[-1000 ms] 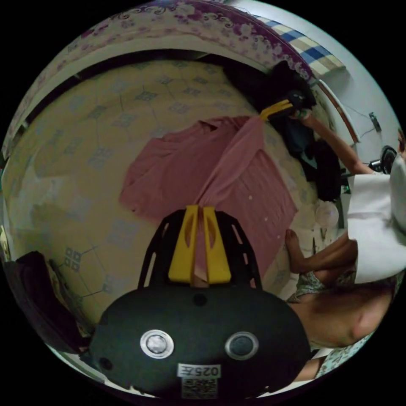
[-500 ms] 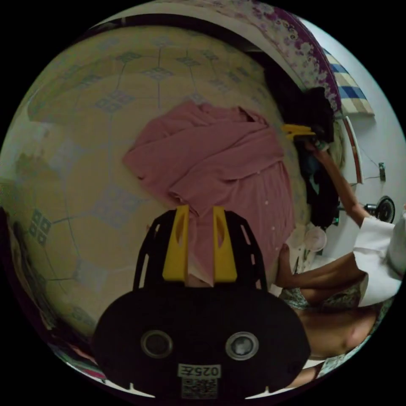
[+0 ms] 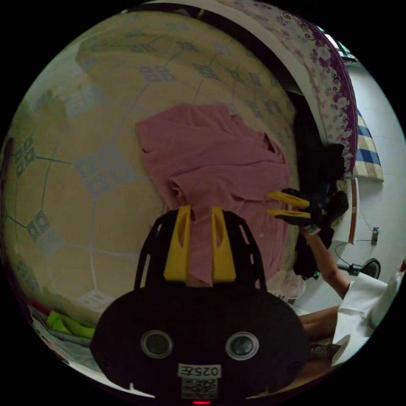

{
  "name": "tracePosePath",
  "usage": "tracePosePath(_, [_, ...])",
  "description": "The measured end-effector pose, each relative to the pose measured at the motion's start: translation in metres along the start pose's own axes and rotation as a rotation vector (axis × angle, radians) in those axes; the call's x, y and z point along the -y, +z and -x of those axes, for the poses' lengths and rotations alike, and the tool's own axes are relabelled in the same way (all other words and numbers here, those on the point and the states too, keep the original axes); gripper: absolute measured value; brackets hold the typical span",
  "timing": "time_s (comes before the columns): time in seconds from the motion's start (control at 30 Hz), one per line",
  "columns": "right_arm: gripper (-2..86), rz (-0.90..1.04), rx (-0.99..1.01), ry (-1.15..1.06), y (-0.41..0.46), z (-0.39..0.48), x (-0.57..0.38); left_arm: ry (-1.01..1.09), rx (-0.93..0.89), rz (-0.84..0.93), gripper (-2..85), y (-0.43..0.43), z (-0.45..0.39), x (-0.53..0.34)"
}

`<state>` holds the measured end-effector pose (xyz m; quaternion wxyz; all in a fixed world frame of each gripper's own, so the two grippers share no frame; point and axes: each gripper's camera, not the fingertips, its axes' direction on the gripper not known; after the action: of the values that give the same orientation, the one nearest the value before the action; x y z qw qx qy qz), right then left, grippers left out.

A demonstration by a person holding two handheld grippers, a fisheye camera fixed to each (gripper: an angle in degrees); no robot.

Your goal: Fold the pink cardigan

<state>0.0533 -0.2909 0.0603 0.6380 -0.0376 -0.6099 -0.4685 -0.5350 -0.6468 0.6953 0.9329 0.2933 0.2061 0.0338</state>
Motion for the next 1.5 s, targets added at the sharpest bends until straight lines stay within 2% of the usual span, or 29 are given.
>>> tracePosePath(0.13, [9.5, -0.043, 0.042, -0.057, 0.008, 0.016, 0.014, 0.012, 0.075, 0.021, 3.3, 0.005, -0.011, -0.002])
tracePosePath(0.37, [9.5, 0.035, -0.006, -0.14, 0.045, 0.036, 0.028, 0.018, 0.067, -0.047, -1.4, 0.008, -0.01, -0.013])
tracePosePath(0.43, [9.0, 0.037, -0.073, -0.137, 0.049, 0.039, 0.03, 0.086, 0.05, -0.103, -1.6, -0.005, -0.021, -0.027])
tracePosePath(0.5, [8.2, 0.003, -0.042, -0.152, 0.045, 0.043, 0.031, 0.21, 0.109, -0.183, -1.6, -0.02, -0.037, -0.052])
tracePosePath(0.6, [8.7, 0.064, 0.008, -0.162, 0.059, 0.045, 0.027, 0.271, 0.189, -0.106, -1.5, -0.005, -0.034, -0.067])
tracePosePath(0.67, [9.0, 0.128, 0.018, -0.148, 0.074, 0.043, 0.022, 0.245, 0.159, -0.018, -0.9, 0.014, -0.02, -0.068])
tracePosePath(0.73, [8.8, 0.058, 0.029, -0.13, 0.069, 0.041, 0.017, 0.205, 0.093, -0.024, -0.3, 0.015, -0.009, -0.071])
tracePosePath(0.87, [9.1, -0.001, 0.043, -0.121, 0.056, 0.041, 0.011, 0.097, -0.011, -0.202, 2.3, -0.018, 0.0, -0.075])
tracePosePath(0.93, [8.9, -0.03, 0.054, -0.106, 0.046, 0.04, 0.008, 0.077, -0.016, -0.236, 3.4, -0.024, 0.0, -0.067])
tracePosePath(1.07, [8.6, -0.087, 0.054, -0.007, 0.017, 0.025, -0.012, 0.08, 0.137, -0.151, 3.2, -0.009, -0.005, -0.033])
tracePosePath(1.27, [7.9, -0.004, -0.182, 0.268, -0.028, -0.037, -0.077, 0.145, 0.234, -0.071, -0.7, 0.011, -0.023, -0.011])
tracePosePath(1.4, [8.3, -0.058, -0.118, 0.558, -0.044, -0.076, -0.124, 0.206, 0.262, -0.107, -1.2, -0.006, -0.045, -0.016])
tracePosePath(1.5, [7.9, -0.071, -0.117, 0.637, -0.034, -0.081, -0.132, 0.26, 0.247, -0.116, -1.3, -0.016, -0.063, -0.015])
